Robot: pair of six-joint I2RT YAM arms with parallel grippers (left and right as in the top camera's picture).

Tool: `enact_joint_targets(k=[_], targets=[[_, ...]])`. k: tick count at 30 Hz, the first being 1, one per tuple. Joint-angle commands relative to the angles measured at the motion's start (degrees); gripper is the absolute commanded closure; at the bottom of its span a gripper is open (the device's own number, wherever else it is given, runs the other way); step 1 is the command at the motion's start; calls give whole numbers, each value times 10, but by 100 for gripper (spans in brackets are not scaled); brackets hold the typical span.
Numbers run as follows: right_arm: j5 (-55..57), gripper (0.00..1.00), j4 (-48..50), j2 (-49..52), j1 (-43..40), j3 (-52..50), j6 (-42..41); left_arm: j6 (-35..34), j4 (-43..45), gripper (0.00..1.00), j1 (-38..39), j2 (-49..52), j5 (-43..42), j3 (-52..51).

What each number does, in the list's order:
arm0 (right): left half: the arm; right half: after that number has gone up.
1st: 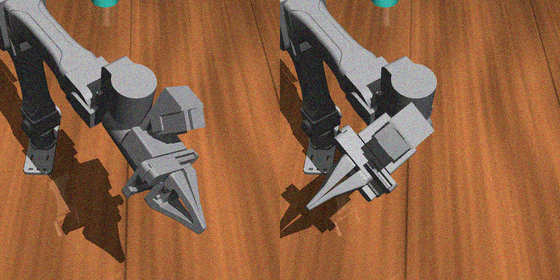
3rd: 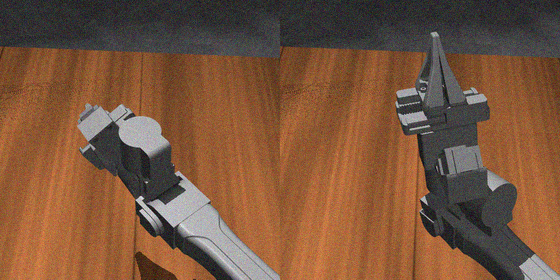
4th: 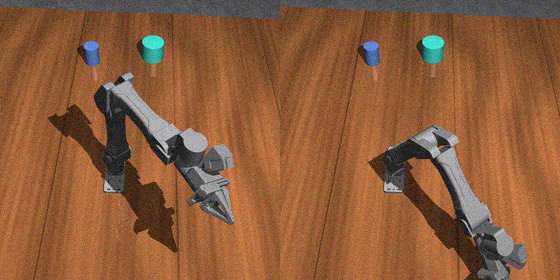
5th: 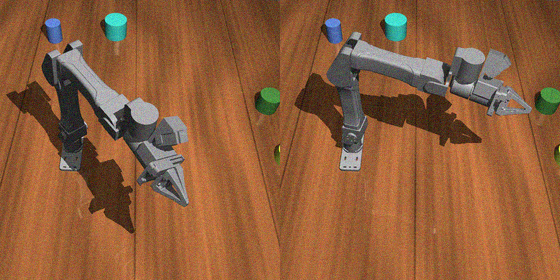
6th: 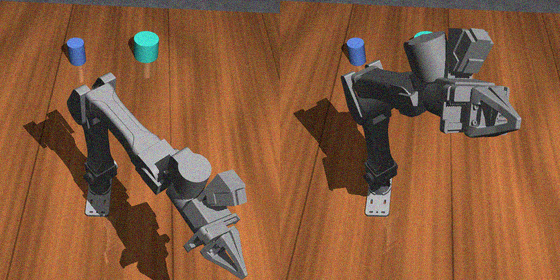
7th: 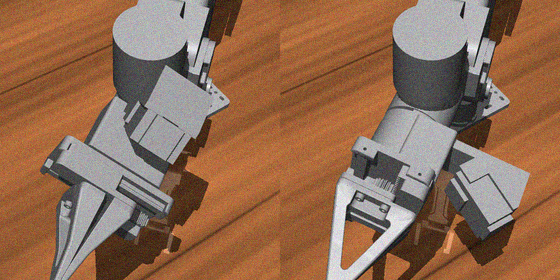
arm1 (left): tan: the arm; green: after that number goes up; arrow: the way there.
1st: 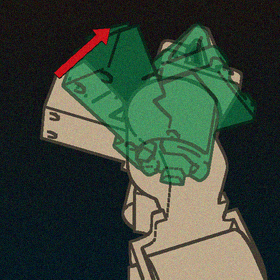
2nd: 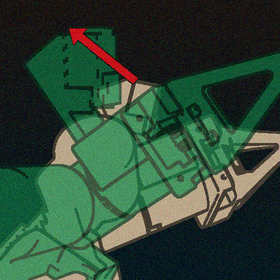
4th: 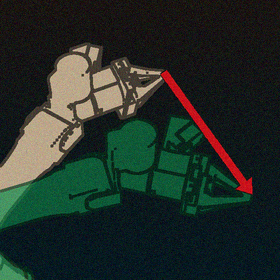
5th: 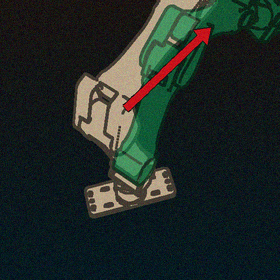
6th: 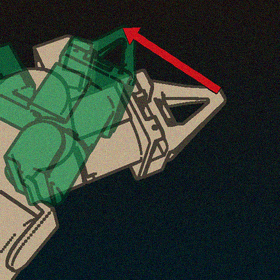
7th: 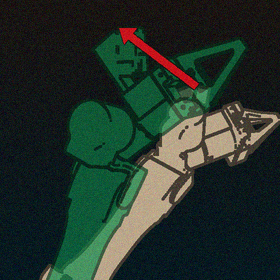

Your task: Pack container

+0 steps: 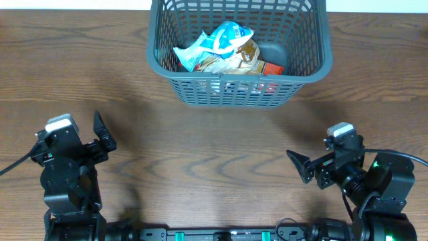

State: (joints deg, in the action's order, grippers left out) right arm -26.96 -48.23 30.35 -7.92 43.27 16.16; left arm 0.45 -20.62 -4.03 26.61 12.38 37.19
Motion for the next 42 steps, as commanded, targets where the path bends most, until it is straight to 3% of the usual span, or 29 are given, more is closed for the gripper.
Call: enact_joint_targets(k=[1, 19, 25, 42], targets=[[52, 1, 5, -3, 28, -2, -25, 10, 2, 1, -1, 0, 0, 2], [265, 1, 24, -3, 136, -28, -80, 39, 2, 1, -1, 0, 0, 2], [346, 1, 32, -3, 153, -37, -104, 51, 33, 1, -1, 0, -75, -8], [366, 1, 59, -3, 156, -37, -116, 50, 66, 1, -1, 0, -99, -52]])
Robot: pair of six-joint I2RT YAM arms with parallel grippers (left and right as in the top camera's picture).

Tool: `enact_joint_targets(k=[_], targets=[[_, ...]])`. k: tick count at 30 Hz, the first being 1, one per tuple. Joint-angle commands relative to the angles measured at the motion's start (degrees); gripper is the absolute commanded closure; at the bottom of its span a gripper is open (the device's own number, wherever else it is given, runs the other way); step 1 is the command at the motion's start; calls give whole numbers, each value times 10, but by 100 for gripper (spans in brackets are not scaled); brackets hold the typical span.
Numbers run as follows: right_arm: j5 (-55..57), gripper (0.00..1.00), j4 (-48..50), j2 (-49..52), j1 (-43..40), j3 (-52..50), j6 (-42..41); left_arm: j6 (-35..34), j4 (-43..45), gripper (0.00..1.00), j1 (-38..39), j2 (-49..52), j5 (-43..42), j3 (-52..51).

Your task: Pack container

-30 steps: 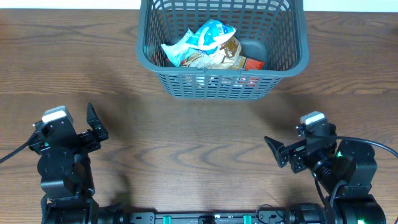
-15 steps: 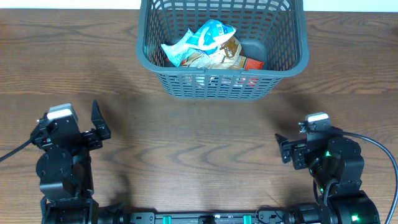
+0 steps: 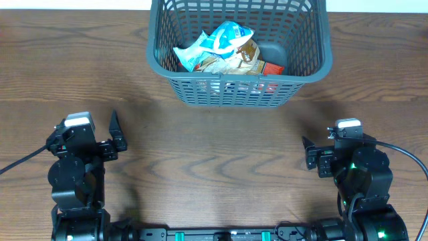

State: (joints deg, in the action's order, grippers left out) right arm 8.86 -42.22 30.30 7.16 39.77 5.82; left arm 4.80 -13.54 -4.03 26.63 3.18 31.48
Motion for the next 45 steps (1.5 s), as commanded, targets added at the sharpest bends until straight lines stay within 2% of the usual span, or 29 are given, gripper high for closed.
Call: enact_joint_targets(k=[1, 5, 13, 35, 39, 45], targets=[[8, 1, -4, -3, 5, -2, -13, 7, -19, 2, -1, 0, -6, 5], [8, 1, -11, -3, 5, -2, -13, 7, -71, 1, -1, 0, -6, 5], [8, 1, -11, -3, 5, -2, -13, 7, -96, 1, -1, 2, -6, 5], [8, 1, -11, -9, 4, -2, -13, 7, -103, 1, -1, 2, -6, 5], [-2, 1, -24, -55, 4, -2, -21, 7, -103, 1, -1, 2, -6, 5], [-88, 1, -13, -176, 4, -3, -62, 7, -103, 1, -1, 2, -6, 5]])
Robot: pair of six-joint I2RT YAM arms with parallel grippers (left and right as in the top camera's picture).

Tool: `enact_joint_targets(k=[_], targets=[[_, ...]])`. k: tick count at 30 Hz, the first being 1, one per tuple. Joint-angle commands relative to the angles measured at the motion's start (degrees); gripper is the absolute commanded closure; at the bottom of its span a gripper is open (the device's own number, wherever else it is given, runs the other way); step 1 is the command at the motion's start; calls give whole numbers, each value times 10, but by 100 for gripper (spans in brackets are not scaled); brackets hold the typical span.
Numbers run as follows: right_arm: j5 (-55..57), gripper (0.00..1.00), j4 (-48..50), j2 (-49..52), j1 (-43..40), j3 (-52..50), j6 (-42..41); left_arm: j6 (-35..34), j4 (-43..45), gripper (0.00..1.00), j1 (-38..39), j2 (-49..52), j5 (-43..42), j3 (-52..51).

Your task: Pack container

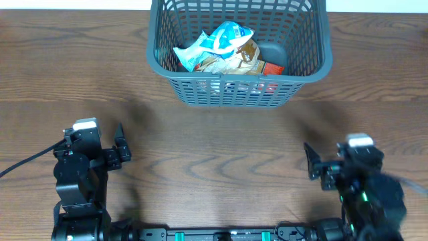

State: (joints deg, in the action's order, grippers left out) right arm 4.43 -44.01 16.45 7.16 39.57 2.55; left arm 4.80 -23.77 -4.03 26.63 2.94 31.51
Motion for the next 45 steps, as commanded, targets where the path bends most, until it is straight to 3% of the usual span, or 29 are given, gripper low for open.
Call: enact_joint_targets(k=[1, 9, 27, 35, 45], targets=[[-47, 1, 14, -55, 3, -2, -29, 7, 0, 1, -1, 2, -4, 5], [-47, 1, 145, -134, -1, -59, 48, 7, 0, 1, -1, 2, -4, 5], [-68, 1, 548, -156, -4, -374, 48, 7, 0, 1, -1, 2, -4, 5], [-57, 1, 515, -156, -19, -393, 44, 7, 0, 2, -1, 2, -4, 5], [-46, 1, 396, -156, -30, -393, -14, 7, 0, 1, -1, 2, -4, 5]])
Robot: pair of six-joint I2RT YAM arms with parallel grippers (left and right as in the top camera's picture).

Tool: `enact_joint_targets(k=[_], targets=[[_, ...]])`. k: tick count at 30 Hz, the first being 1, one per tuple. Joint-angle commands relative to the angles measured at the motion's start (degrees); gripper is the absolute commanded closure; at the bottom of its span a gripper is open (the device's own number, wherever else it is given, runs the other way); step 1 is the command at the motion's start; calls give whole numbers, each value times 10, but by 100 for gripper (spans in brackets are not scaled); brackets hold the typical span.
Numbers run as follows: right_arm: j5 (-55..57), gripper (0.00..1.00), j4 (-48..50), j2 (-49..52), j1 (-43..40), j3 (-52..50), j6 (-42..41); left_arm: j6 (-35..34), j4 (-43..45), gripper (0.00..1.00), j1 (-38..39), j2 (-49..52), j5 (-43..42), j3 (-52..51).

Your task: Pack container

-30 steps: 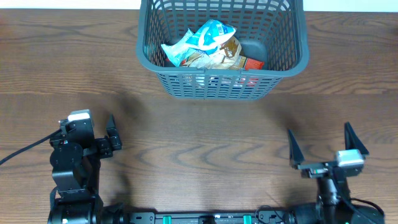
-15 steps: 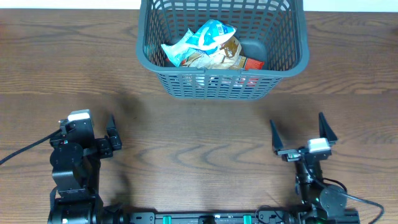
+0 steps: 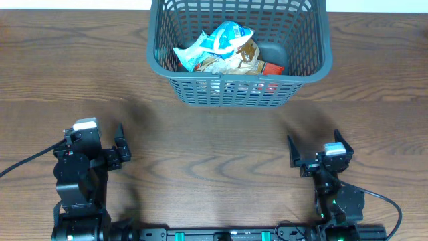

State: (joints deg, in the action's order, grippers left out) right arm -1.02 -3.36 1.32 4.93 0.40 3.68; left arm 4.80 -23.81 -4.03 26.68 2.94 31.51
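Observation:
A grey slatted basket [image 3: 239,90] stands at the back centre of the table. Inside it lie a blue-and-white snack bag [image 3: 215,43], a brown packet [image 3: 246,59], a dark grey item [image 3: 273,52] and something red [image 3: 273,68]. My left gripper [image 3: 119,144] sits at the front left, far from the basket; only one finger edge shows. At the front right, my right gripper [image 3: 315,146] has its two fingers spread wide with nothing between them.
The wooden table [image 3: 214,140] carries nothing between the basket and the arms. A black cable [image 3: 27,164] runs off to the left from the left arm. The arm bases stand at the front edge.
My right arm has shifted left and now shows both fingers spread apart. The left arm and the basket's contents have not changed.
Both arms stood at the front corners, away from the filled basket. The left one then sat a little further right and lower and stayed there. The right one sat further back each time and is now nearer the centre, fingers apart.

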Motion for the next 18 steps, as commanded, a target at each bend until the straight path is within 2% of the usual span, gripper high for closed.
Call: enact_joint_targets(k=[1, 18], targets=[[9, 1, -10, -5, -8, -1, -26, 7, 0, 1, -1, 2, -4, 5], [70, 1, -3, -4, -12, -1, -56, 7, 0, 1, -1, 2, -4, 5]])
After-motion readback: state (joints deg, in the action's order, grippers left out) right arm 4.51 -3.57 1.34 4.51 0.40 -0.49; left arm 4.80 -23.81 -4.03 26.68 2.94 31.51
